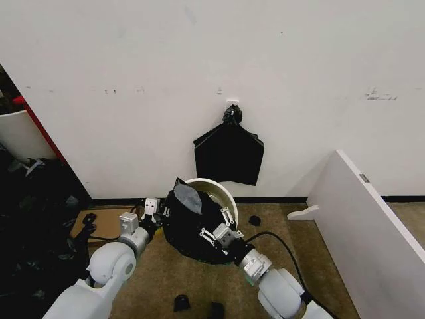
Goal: Place the garbage bag over the trash bin.
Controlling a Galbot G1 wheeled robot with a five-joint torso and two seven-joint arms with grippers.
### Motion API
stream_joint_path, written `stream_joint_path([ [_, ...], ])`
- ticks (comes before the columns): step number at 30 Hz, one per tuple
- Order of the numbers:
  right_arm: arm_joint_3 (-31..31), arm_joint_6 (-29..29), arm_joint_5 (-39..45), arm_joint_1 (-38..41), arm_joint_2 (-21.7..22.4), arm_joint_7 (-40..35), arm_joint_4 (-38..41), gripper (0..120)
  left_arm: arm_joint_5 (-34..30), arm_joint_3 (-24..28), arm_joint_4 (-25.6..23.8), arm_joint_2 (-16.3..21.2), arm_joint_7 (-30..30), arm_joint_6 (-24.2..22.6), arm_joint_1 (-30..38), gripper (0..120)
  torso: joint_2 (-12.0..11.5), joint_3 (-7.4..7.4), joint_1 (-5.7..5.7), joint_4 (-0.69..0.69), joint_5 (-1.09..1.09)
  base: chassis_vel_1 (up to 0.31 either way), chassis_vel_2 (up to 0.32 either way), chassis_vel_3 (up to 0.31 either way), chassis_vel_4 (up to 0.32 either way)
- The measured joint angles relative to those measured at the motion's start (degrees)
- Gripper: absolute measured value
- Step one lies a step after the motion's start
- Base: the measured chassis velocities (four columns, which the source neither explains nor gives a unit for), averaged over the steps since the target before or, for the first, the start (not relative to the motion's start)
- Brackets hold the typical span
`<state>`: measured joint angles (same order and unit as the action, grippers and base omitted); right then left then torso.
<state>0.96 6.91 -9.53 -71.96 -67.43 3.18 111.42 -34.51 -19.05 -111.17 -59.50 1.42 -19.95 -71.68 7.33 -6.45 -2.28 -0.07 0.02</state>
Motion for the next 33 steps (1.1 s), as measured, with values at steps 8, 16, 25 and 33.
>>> stream_joint_path([
  [8,-0.9,1.2,3.8,1.5,-0.1,0.9,-0.9,13,0.5,0.1,-0.3,0.1,-0.1,0.0,-0.8,1,0.0,0.00,0.00,0.01,0.00,0.000,0.000,0.000,0.000],
  [16,-1.8,2.4,9.8,3.2,-0.3,1.3,-1.8,0,1.3,0.2,-0.9,0.6,-0.3,0.1,-1.4,1,0.0,0.00,0.00,0.00,0.00,0.000,0.000,0.000,0.000],
  [25,-3.6,5.4,9.1,9.8,-0.5,0.8,-10.3,0,5.7,-0.1,-2.4,2.5,-2.6,1.0,-3.2,1,0.0,0.00,0.00,0.00,0.01,0.000,0.000,0.000,0.000],
  [33,-4.8,6.2,8.0,12.4,-0.6,-0.3,-15.5,0,9.1,-1.6,-3.0,2.7,-5.1,3.1,-4.1,1,0.0,0.00,0.00,0.02,0.00,0.000,0.000,0.000,0.000],
])
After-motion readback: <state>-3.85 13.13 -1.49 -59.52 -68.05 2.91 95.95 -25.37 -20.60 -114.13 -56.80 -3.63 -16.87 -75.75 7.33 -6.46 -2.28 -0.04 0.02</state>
